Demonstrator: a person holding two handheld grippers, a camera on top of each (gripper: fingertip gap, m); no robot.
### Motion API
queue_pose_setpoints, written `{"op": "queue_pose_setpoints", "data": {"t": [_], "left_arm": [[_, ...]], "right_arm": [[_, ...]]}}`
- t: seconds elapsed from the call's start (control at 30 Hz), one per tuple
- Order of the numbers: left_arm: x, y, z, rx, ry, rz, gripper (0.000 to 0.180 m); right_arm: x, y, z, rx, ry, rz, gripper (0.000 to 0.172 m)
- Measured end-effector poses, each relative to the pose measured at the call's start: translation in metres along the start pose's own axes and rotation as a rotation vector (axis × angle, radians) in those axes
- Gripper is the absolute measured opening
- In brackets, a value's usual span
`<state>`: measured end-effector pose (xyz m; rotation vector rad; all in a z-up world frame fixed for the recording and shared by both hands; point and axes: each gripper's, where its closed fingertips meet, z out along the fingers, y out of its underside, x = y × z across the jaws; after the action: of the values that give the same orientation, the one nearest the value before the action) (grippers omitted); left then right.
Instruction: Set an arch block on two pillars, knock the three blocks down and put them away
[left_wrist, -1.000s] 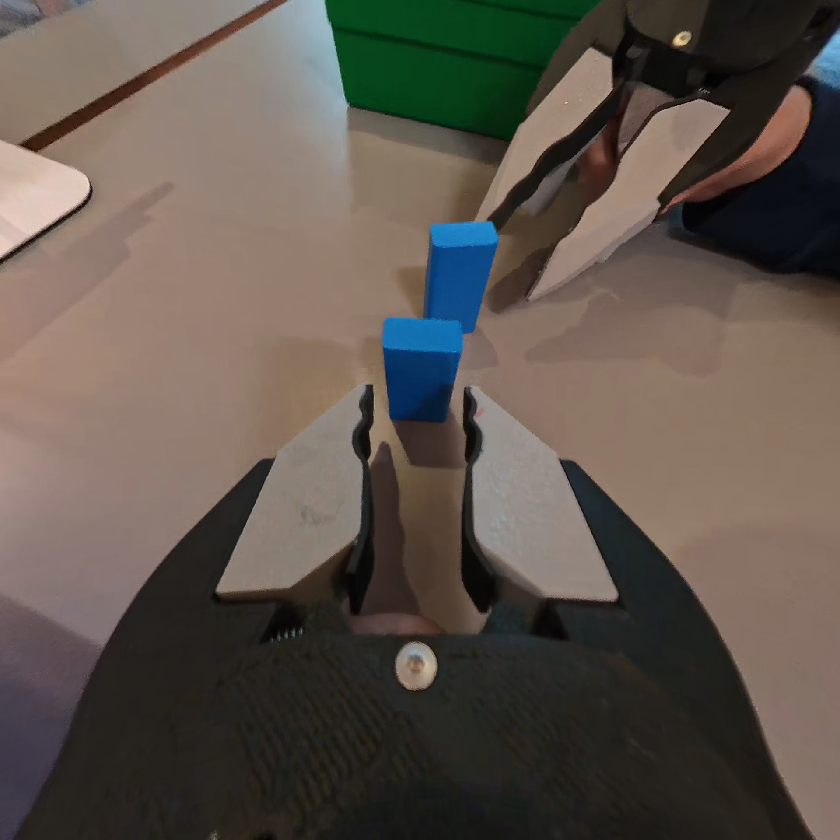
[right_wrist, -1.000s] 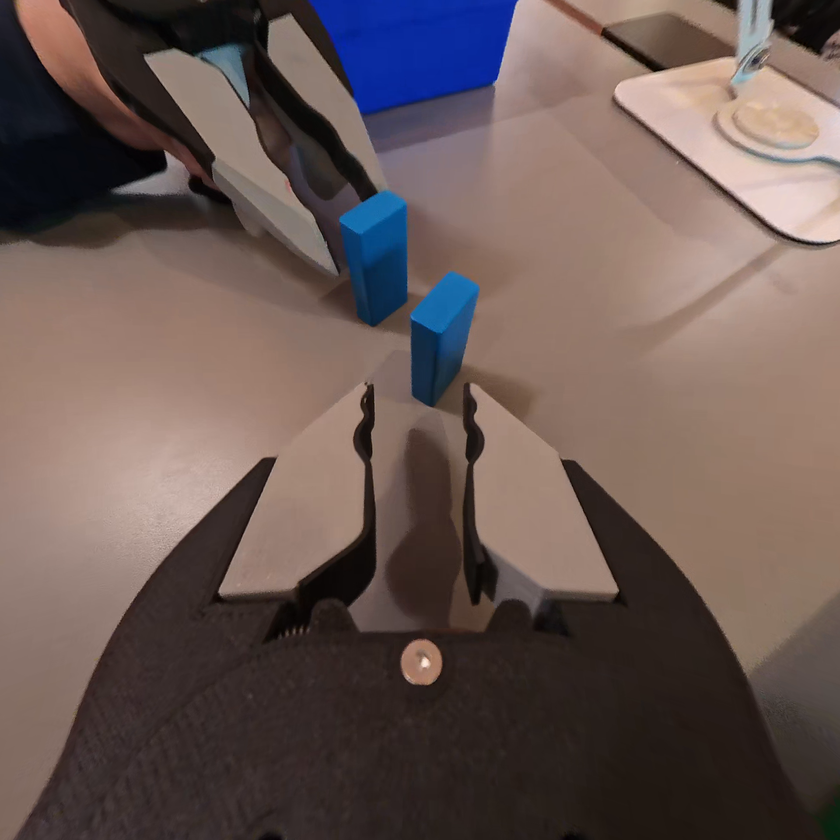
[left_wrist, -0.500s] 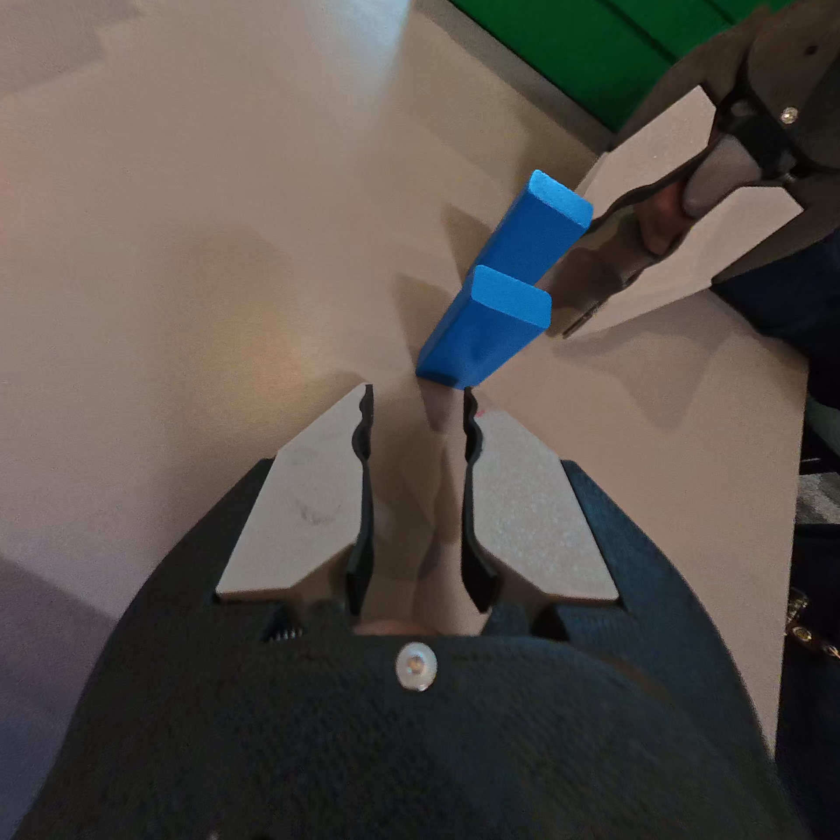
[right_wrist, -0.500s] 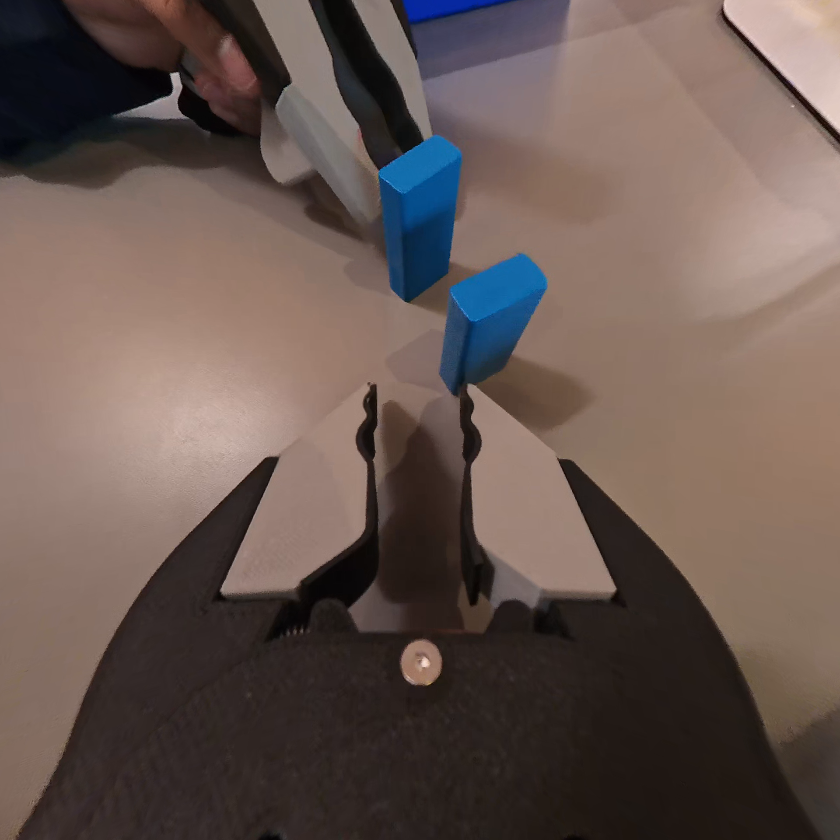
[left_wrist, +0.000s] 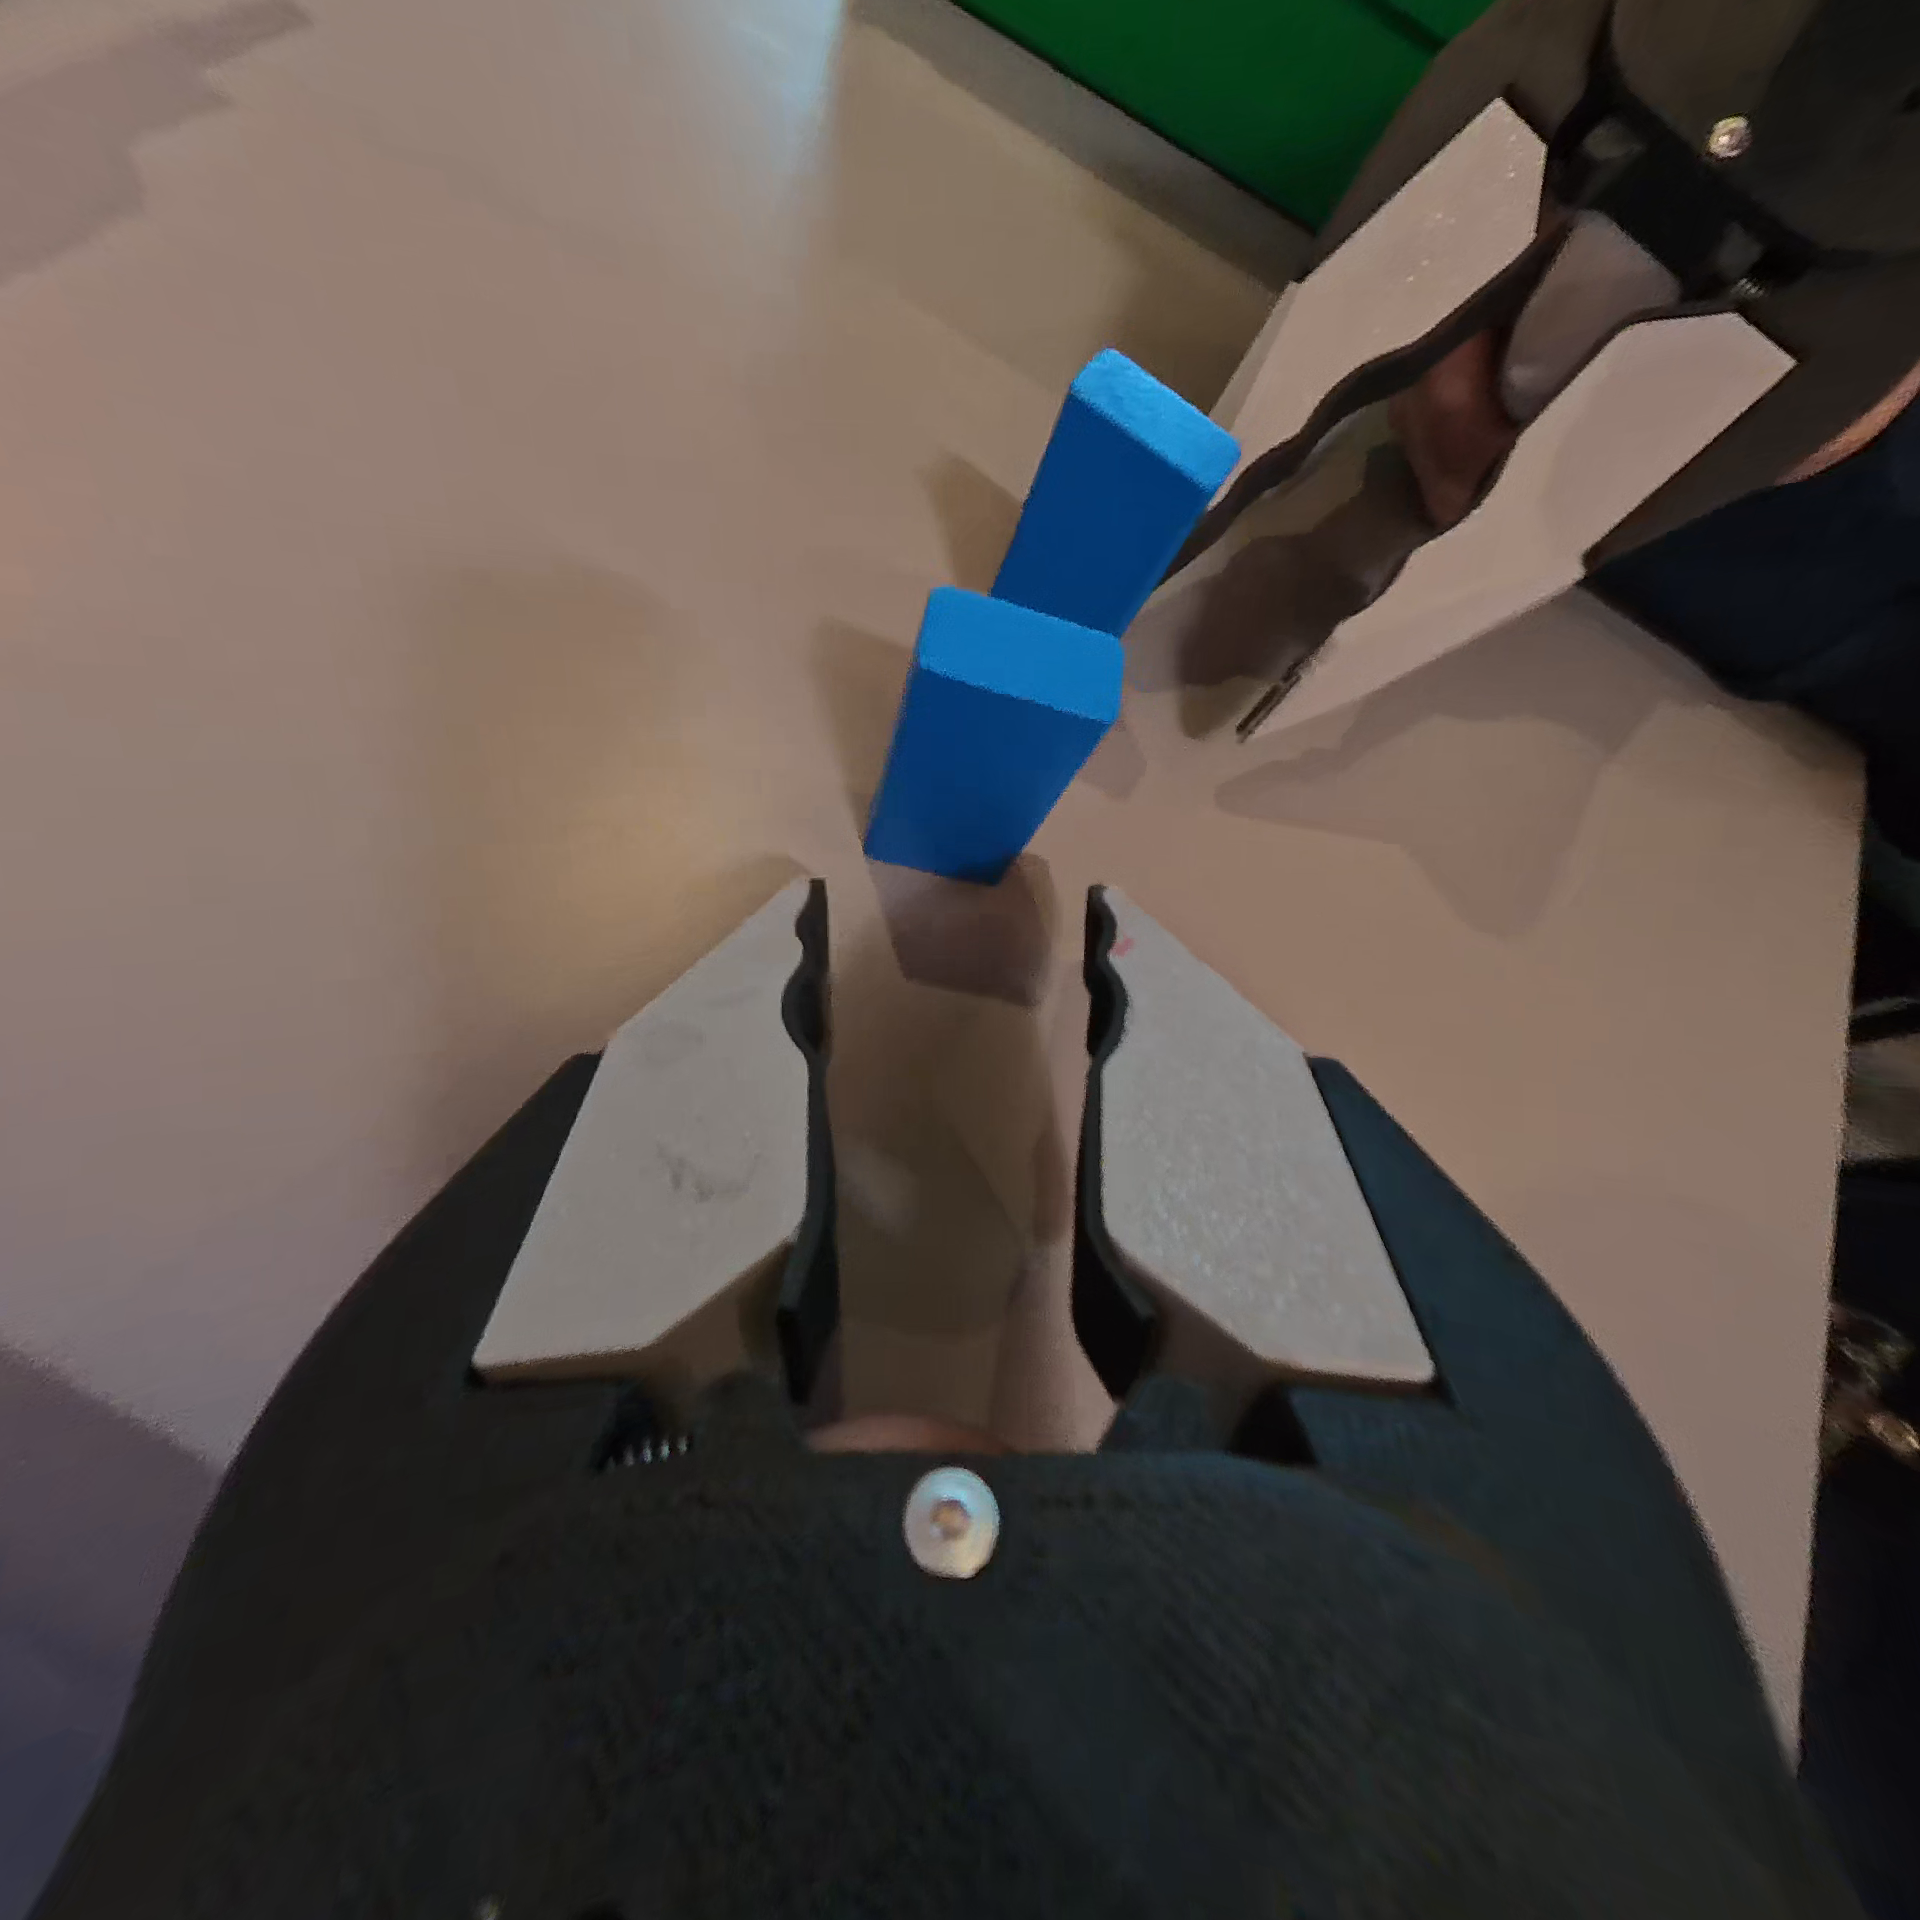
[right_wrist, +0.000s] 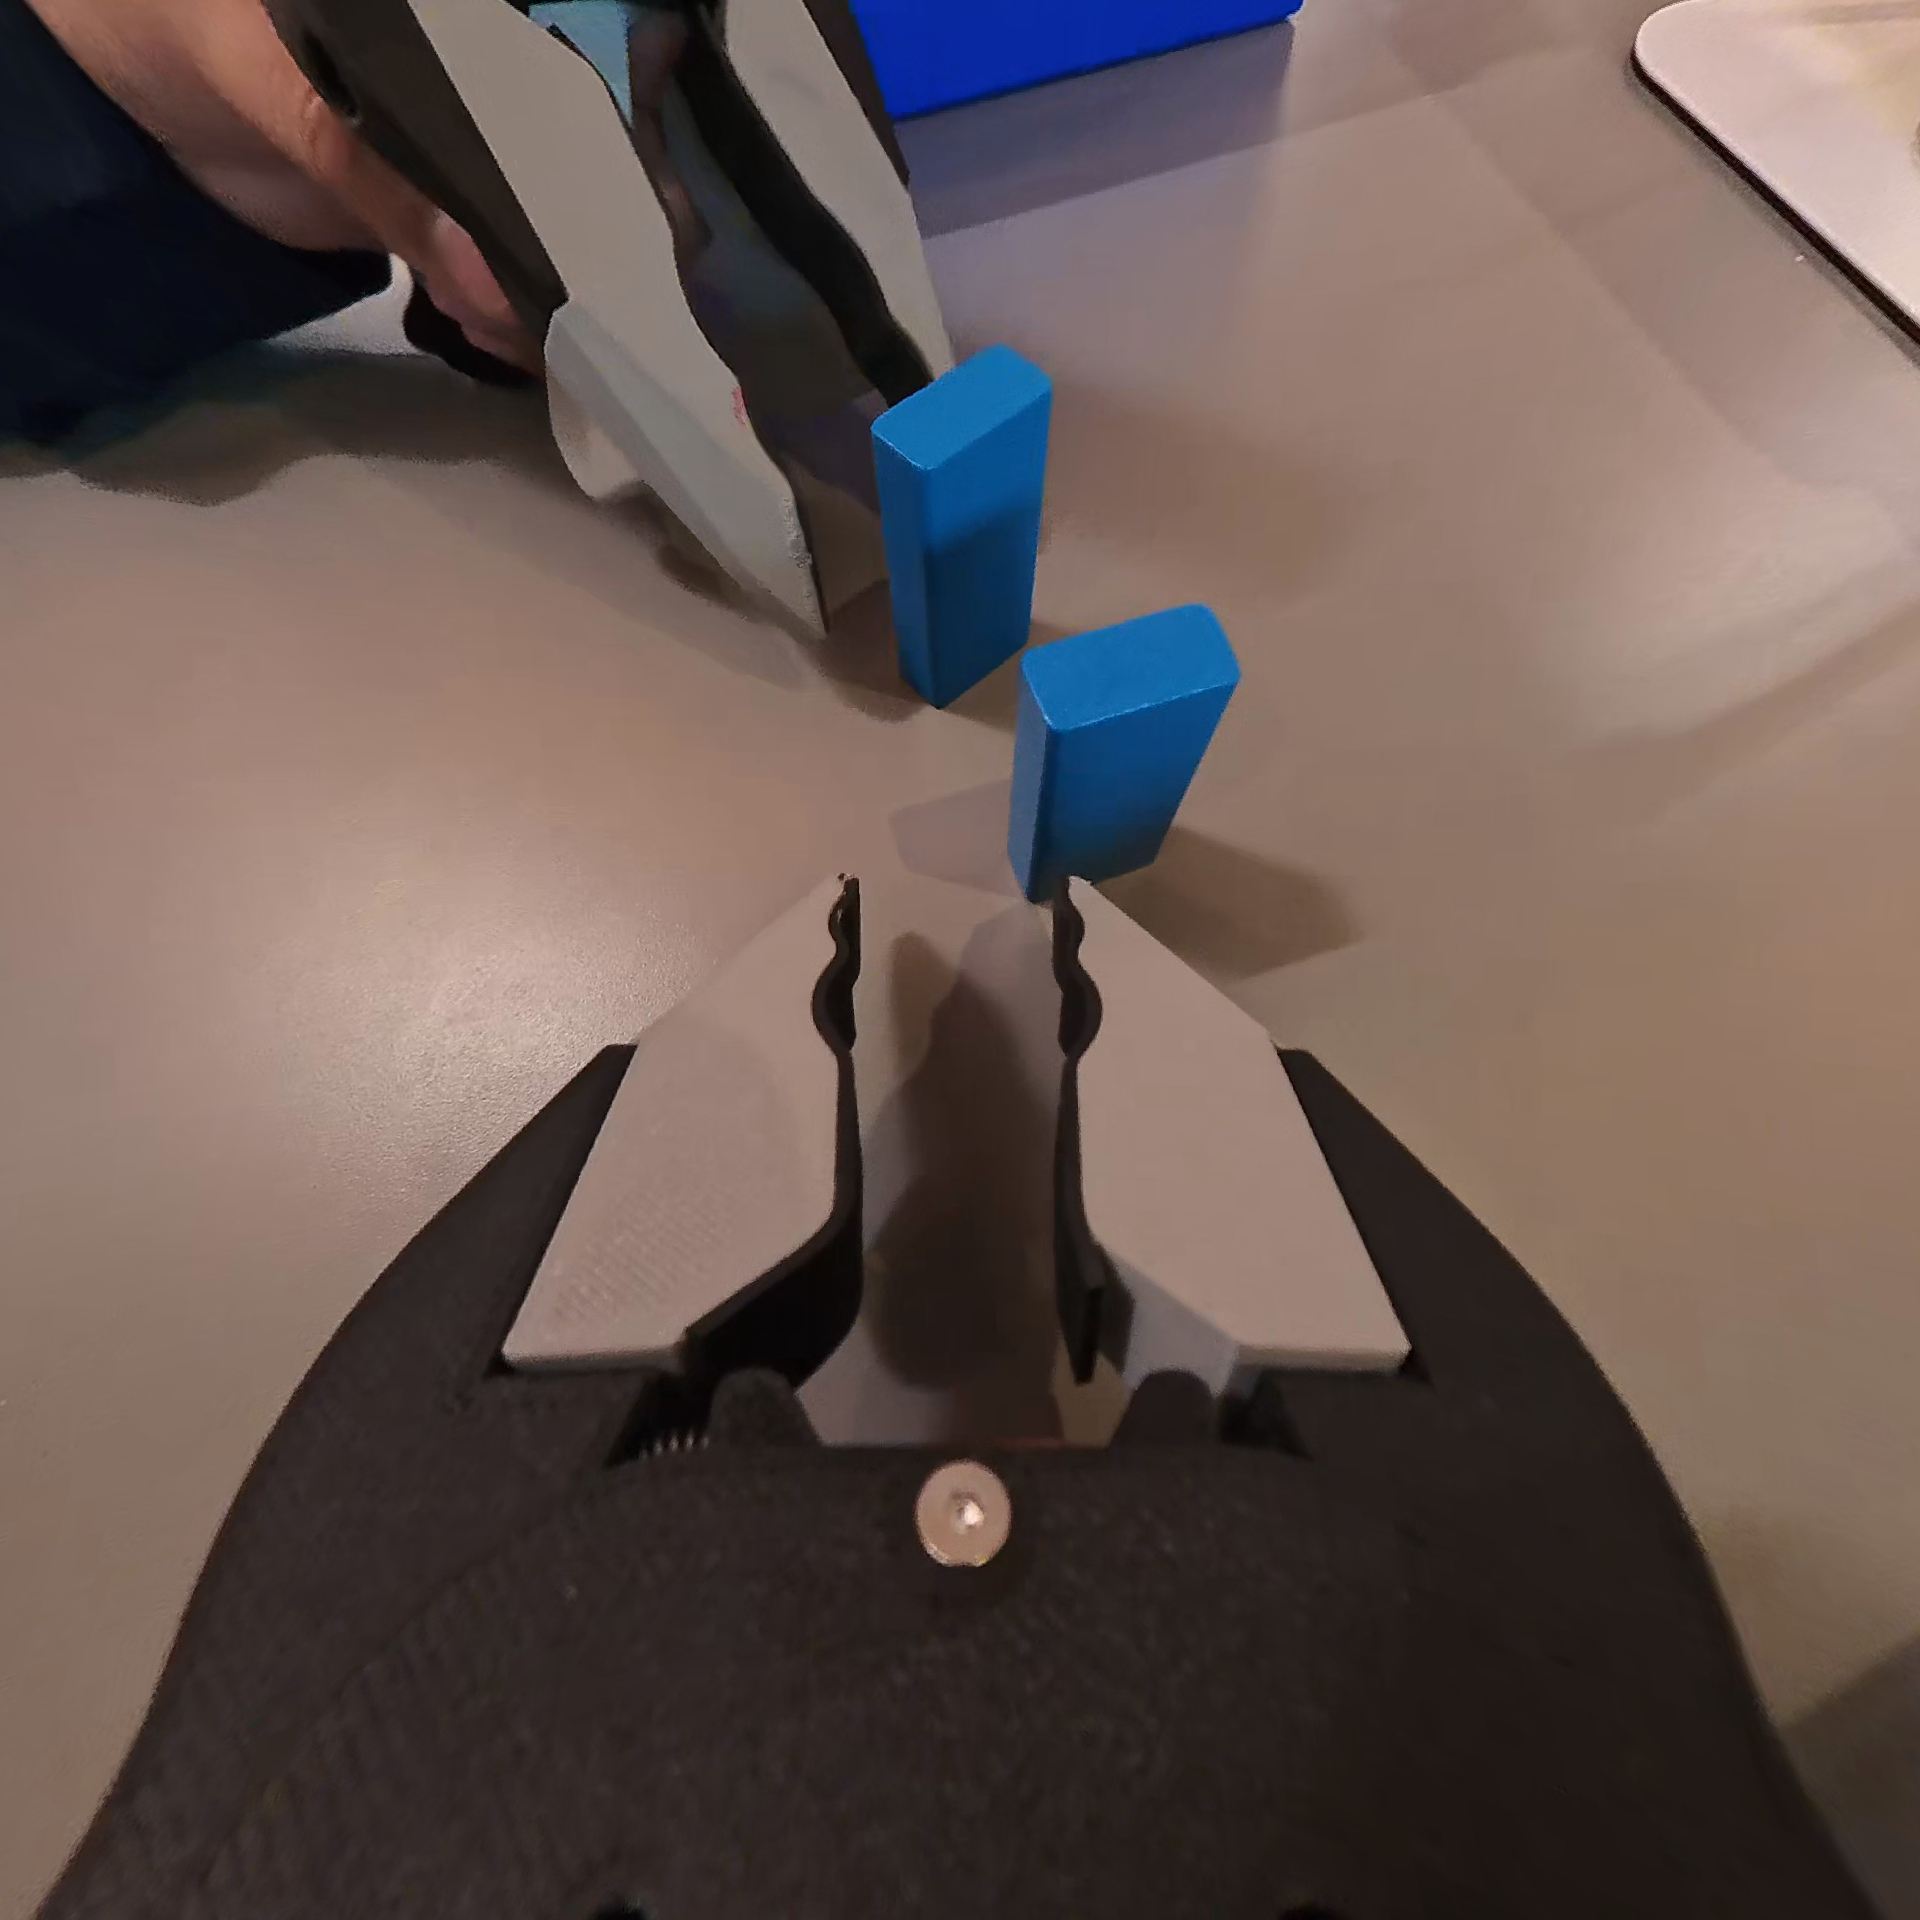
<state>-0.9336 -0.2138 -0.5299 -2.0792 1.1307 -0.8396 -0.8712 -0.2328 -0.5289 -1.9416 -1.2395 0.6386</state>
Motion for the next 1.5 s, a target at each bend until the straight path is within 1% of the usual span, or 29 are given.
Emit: {"op": "queue_pose_setpoints", "data": {"t": [0.13,0.23,0.47,0.67,0.87,1.07,1.17,1.37,1.43,1.5], "left_arm": [[-0.001,-0.007,0.003,0.030,-0.057,0.016,0.053],[-0.004,-0.008,0.005,0.029,-0.103,0.047,0.054],[-0.011,-0.004,0.011,-0.026,-0.192,0.101,0.056],[-0.028,0.001,0.006,-0.049,-0.260,0.076,0.054],[-0.016,-0.001,0.005,-0.028,-0.176,0.102,0.056],[-0.006,-0.014,0.011,0.015,-0.102,0.204,0.058],[-0.003,-0.015,0.014,0.005,-0.047,0.274,0.058],[-0.012,-0.013,0.012,-0.019,-0.081,0.415,0.055],[-0.017,-0.012,0.014,-0.036,-0.105,0.460,0.050],[-0.016,-0.010,0.015,-0.054,-0.077,0.484,0.051]], "right_arm": [[0.000,0.000,0.000,-0.004,0.005,-0.006,0.034],[0.000,0.000,0.000,-0.002,0.005,-0.005,0.034],[0.000,0.000,0.000,-0.002,0.006,-0.006,0.034],[0.000,0.000,0.000,0.000,0.007,-0.005,0.034],[0.000,0.000,0.000,-0.002,0.006,-0.009,0.035],[-0.001,0.001,0.001,-0.007,0.006,-0.013,0.035],[-0.001,0.000,0.001,-0.006,0.003,-0.015,0.035],[-0.003,0.001,0.001,-0.010,-0.004,-0.024,0.035],[-0.004,0.001,0.001,-0.012,-0.008,-0.025,0.035],[-0.005,0.000,0.001,-0.007,-0.011,-0.025,0.035]]}}
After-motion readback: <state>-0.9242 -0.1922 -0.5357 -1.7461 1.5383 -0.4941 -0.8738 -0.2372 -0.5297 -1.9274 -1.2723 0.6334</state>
